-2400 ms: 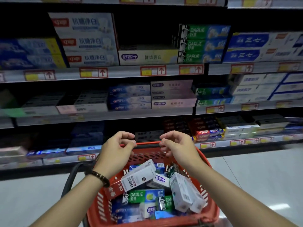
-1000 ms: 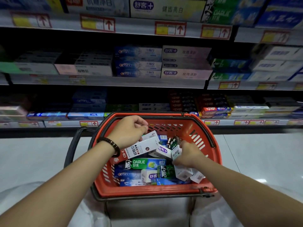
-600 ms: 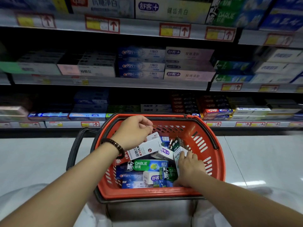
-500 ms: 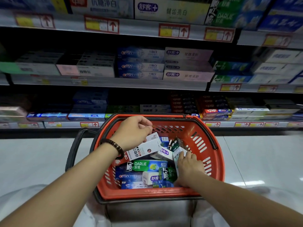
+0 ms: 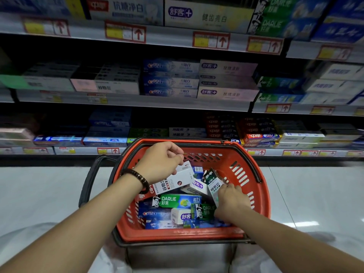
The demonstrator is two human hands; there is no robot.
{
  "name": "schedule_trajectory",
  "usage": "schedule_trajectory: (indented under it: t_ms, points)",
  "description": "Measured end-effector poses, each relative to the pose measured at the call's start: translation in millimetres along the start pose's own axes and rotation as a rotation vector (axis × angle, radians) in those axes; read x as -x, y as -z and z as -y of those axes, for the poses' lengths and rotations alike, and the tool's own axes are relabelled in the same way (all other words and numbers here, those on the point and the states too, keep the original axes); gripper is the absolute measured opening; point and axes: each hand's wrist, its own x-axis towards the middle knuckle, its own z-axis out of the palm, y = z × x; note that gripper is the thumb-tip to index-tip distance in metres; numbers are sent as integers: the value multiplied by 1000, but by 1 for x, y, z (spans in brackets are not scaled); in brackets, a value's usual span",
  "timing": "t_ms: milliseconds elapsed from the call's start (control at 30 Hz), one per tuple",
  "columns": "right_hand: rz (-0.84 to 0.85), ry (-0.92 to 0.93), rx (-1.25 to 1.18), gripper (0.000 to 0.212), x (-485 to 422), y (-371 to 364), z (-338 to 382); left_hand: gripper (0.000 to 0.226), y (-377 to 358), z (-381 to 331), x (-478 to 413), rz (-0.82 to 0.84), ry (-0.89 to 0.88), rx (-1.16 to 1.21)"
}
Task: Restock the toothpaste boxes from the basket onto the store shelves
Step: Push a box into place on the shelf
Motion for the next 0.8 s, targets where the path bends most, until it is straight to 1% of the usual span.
schedule_trajectory:
  t_ms: [100,200,267,367,467,533,600,700,800]
  points:
    - [-17,-13,-20,75,2,7,-6,8,-1,-2,0,0,0,-1]
    - [-25,-28,-113,68,2,15,-16,8,-3,-2,-1,1,6,-4]
    - [-37,-28,-173,60,1,20,-21,8,-4,-2,-2,3,12,-6]
    - [-81,-4,-253,42,-1,28,-26,7,-5,-1,-2,5,17,-19]
    - [-142,20,-321,35,-3,33,-28,7,-6,-1,-2,7,20,-25]
    - [-181,29,-363,37,-4,38,-29,7,-6,-1,-3,5,20,-31]
    - [-225,35,-407,46,-6,44,-32,7,-6,0,-3,0,23,-38]
    - [-225,32,-509,60,-7,55,-37,7,-5,3,-4,-1,21,-44]
    - [-225,19,-580,63,-7,65,-43,7,-4,5,-6,-1,36,-42]
